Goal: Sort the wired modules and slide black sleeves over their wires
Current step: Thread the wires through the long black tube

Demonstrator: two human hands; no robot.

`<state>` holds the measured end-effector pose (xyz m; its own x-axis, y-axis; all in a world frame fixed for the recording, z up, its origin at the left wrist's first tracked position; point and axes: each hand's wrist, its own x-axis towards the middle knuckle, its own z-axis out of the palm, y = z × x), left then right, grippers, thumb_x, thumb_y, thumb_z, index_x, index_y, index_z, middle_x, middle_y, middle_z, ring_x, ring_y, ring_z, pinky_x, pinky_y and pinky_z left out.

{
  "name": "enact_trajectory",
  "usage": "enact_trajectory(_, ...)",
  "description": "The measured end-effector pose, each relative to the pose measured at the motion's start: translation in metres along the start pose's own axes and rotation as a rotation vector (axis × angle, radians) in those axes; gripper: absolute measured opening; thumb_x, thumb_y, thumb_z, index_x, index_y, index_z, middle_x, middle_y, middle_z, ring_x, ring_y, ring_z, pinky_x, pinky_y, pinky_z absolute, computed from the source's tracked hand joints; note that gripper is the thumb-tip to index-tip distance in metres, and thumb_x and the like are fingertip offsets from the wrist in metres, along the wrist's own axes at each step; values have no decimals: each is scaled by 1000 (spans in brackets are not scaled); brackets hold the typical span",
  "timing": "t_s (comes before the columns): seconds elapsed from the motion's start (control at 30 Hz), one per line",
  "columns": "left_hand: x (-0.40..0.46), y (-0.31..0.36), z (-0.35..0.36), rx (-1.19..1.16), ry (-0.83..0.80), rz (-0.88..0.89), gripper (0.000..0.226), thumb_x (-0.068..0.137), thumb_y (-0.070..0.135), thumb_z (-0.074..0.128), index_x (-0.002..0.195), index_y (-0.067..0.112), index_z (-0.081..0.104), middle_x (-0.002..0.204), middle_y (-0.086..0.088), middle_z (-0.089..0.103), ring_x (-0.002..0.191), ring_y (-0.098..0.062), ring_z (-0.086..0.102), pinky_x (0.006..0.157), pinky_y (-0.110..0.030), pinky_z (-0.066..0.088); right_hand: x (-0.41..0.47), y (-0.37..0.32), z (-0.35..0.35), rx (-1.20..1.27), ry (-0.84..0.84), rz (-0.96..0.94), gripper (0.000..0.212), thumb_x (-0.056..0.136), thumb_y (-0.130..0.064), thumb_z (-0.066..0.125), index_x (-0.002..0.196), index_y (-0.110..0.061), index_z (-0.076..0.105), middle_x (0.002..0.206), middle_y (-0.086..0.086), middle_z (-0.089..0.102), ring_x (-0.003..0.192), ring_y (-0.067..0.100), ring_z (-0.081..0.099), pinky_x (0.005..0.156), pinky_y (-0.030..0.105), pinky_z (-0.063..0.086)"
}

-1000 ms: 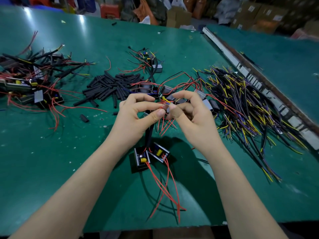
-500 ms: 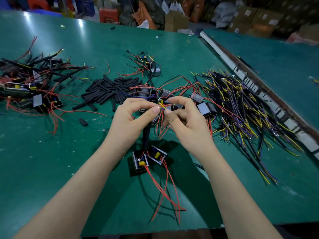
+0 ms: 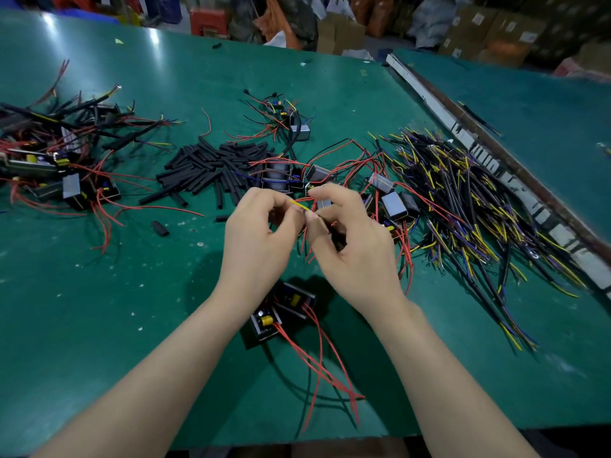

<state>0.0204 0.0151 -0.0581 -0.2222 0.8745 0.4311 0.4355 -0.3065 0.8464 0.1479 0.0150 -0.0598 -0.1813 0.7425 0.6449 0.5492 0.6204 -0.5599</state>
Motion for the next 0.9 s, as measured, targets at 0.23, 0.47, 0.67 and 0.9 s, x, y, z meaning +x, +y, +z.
enact_trajectory(0.23, 3, 4, -7, -137, -35, -21, 17, 88, 11, 58, 77, 24, 57, 81, 9, 56, 76, -2, 50, 72, -16, 39, 8, -1, -4, 130, 1, 195, 10, 90, -35, 57, 91, -26, 62, 51, -10, 43, 50, 7, 37, 52, 26, 33)
enact_trajectory(0.47, -2, 9, -1, -218, -6, -202, 12, 79, 36, 52, 76, 27, 60, 82, 4, 63, 82, -16, 57, 94, -51, 42, 5, -9, 1, -13, 20, 155, 18, 96, -29, 49, 94, -13, 57, 75, -11, 55, 68, 21, 54, 62, 41, 46)
enact_trajectory(0.67, -1, 10, 1, -245, -85, -312, 16, 70, 35, 53, 71, 22, 62, 71, 3, 63, 76, -21, 56, 92, -51, 45, 3, -5, 1, -99, 59, -88, 23, 96, -20, 50, 93, -1, 64, 90, 8, 63, 83, 29, 58, 68, 39, 48)
enact_trajectory(0.9, -4, 10, 1, -13, -289, -48, 9, 74, 37, 50, 69, 31, 54, 76, 10, 54, 76, -4, 49, 93, -48, 40, 10, 6, -7, 132, 29, 39, 10, 92, -13, 57, 92, -9, 66, 85, -4, 57, 80, 11, 52, 76, 21, 44)
